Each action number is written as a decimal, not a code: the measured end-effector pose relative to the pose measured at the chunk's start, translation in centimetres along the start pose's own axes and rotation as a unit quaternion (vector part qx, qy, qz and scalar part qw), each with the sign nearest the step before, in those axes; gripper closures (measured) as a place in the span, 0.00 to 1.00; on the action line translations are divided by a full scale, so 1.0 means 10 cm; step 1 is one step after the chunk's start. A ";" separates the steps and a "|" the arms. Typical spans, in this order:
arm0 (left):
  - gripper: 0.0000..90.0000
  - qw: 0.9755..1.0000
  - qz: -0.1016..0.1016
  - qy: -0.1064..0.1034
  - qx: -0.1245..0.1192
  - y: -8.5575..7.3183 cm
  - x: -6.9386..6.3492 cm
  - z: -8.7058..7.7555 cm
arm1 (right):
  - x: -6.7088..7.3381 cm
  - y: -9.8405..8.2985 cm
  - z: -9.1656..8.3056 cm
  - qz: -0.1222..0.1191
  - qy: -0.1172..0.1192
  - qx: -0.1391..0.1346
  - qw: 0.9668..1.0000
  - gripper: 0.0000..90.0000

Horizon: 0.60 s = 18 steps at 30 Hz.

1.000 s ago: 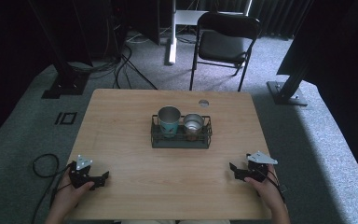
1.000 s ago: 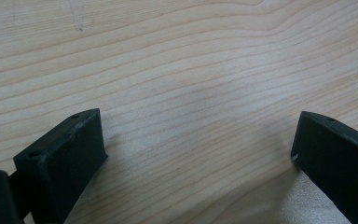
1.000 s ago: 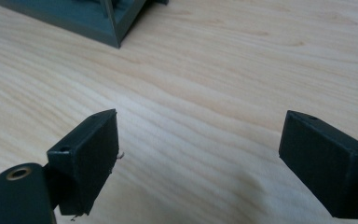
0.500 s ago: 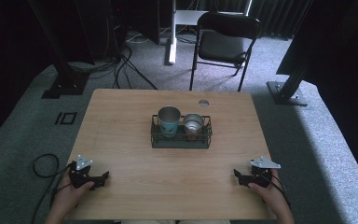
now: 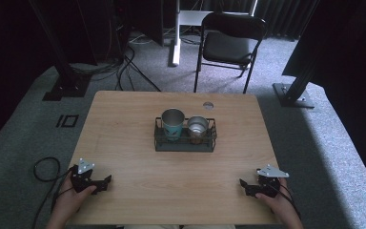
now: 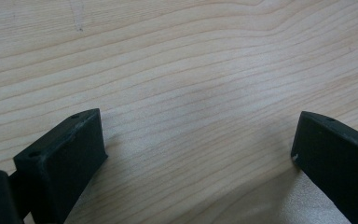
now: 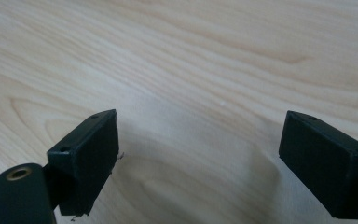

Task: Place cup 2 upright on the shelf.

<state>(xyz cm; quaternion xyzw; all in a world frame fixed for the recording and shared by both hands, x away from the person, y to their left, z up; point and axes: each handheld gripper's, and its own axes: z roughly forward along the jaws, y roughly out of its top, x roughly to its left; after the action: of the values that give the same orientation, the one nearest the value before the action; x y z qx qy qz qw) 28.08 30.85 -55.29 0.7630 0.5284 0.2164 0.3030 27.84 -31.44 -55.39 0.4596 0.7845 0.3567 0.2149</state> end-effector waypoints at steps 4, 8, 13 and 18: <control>0.04 1.000 0.000 0.000 0.000 0.00 0.00 0.00 | 0.03 0.00 0.02 -0.017 0.002 0.015 1.000 0.13; 0.04 1.000 0.000 0.000 0.000 0.00 0.00 0.00 | 0.03 0.00 0.02 -0.013 0.009 0.019 1.000 0.13; 0.04 1.000 0.000 0.000 0.000 0.00 0.00 0.00 | 0.01 0.00 0.03 -0.003 0.015 0.024 1.000 0.13; 0.04 1.000 0.000 0.000 0.000 0.00 0.00 0.00 | 0.01 0.00 0.03 -0.003 0.015 0.024 1.000 0.13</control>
<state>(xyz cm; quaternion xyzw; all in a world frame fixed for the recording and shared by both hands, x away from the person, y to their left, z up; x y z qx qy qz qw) 28.08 30.86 -55.29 0.7633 0.5281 0.2165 0.3027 27.99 -31.28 -55.57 0.4568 0.7971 0.3443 0.1933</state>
